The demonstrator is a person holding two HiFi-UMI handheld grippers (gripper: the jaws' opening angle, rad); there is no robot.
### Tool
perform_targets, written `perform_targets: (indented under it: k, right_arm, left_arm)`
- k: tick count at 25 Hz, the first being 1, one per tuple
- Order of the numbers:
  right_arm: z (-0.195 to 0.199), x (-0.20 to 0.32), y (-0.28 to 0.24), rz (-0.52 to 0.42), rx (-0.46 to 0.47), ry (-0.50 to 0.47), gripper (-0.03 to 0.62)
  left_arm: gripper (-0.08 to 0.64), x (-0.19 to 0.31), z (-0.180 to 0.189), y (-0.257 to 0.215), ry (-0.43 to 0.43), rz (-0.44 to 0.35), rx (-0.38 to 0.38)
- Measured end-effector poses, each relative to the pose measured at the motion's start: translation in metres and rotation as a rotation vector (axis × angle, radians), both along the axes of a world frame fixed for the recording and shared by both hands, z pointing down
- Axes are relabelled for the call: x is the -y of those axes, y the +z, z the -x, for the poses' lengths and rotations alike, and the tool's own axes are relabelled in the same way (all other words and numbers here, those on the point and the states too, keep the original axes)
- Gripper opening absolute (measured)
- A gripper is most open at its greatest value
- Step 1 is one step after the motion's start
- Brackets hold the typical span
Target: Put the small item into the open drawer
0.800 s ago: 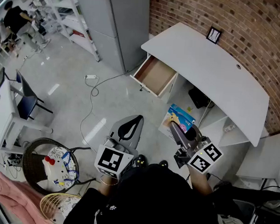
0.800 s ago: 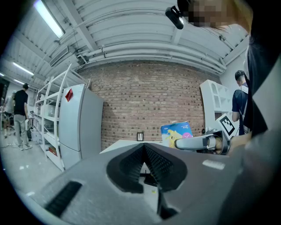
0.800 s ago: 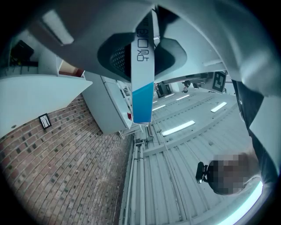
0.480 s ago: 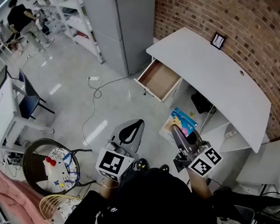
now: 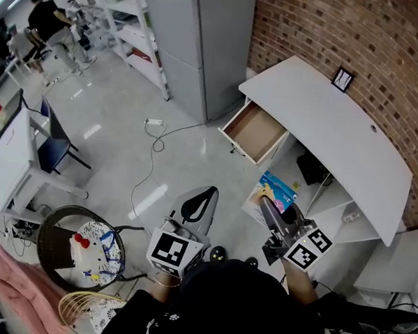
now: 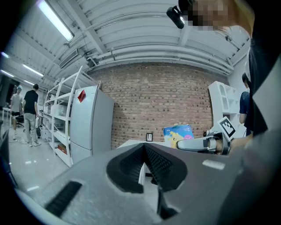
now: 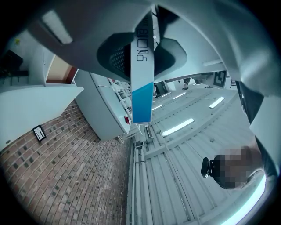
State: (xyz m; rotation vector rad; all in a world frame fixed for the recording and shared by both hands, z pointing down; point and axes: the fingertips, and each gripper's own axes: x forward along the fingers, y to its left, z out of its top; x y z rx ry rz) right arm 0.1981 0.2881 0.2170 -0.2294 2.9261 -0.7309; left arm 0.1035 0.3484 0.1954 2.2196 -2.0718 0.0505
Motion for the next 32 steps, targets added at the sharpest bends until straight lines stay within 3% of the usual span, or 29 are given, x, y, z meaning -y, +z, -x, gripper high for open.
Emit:
perform_targets:
  k: [9, 25, 32]
  right_arm:
    - [0.032, -0.012, 0.0, -0.014, -0.014, -0.009, 0.08]
    - [0.027, -0.009, 0.013, 0.003, -0.043, 0.086, 0.08]
    - [0.038, -0.001, 0.017, 0.012, -0.051, 0.063, 0.08]
  left_arm:
    - [-0.003, -0.012, 0.032, -0.002, -0.005, -0.018, -0.007]
    - [-0.003, -0.002, 0.032, 0.015, 0.08, 0.0, -0.029]
    - [-0.003, -0.004, 0.042, 0.019, 0.046, 0.002, -0.046]
